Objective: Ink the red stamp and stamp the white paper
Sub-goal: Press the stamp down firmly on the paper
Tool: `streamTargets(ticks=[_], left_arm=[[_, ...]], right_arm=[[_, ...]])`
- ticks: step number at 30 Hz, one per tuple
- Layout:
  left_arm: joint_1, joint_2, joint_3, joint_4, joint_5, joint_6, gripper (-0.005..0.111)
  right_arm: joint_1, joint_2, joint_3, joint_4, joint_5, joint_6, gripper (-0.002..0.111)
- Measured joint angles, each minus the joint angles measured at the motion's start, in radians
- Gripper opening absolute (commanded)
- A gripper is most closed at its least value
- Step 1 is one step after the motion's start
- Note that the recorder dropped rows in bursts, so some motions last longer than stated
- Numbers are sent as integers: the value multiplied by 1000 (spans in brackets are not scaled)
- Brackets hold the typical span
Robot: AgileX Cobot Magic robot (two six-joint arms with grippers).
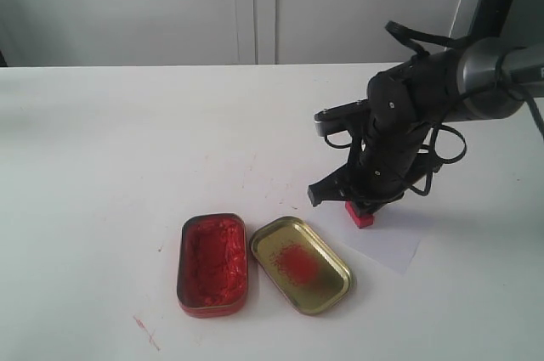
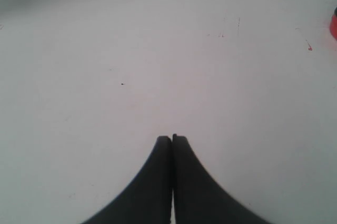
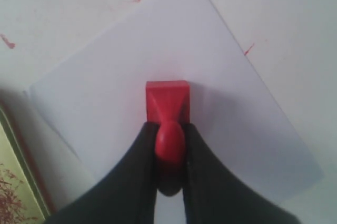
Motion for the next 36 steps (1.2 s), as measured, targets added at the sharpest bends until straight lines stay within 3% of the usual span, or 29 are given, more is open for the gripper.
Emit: streamTargets(ticks=[14, 36], left_arm=[[0, 0, 0, 0, 0, 0, 0], [0, 0, 0, 0, 0, 0, 0]], right_arm=[[0, -20, 17, 0, -24, -4, 0], [0, -56, 41, 3, -66, -192, 0]])
